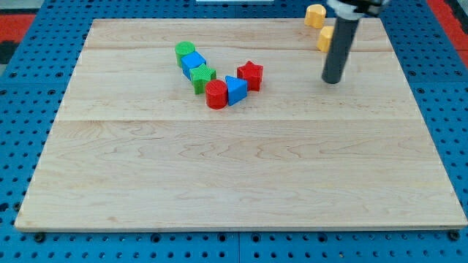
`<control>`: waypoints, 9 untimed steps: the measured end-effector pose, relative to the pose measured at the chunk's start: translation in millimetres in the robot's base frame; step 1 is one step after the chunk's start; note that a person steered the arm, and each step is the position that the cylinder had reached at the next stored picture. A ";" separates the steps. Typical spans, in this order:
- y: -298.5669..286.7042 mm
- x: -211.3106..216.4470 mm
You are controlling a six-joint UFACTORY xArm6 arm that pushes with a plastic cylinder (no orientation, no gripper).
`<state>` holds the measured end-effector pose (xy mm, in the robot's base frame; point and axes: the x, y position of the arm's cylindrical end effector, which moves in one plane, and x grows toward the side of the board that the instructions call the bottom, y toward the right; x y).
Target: Push the yellow hexagon closer to the red star
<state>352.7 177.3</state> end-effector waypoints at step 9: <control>36.6 -100.7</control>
<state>251.9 213.8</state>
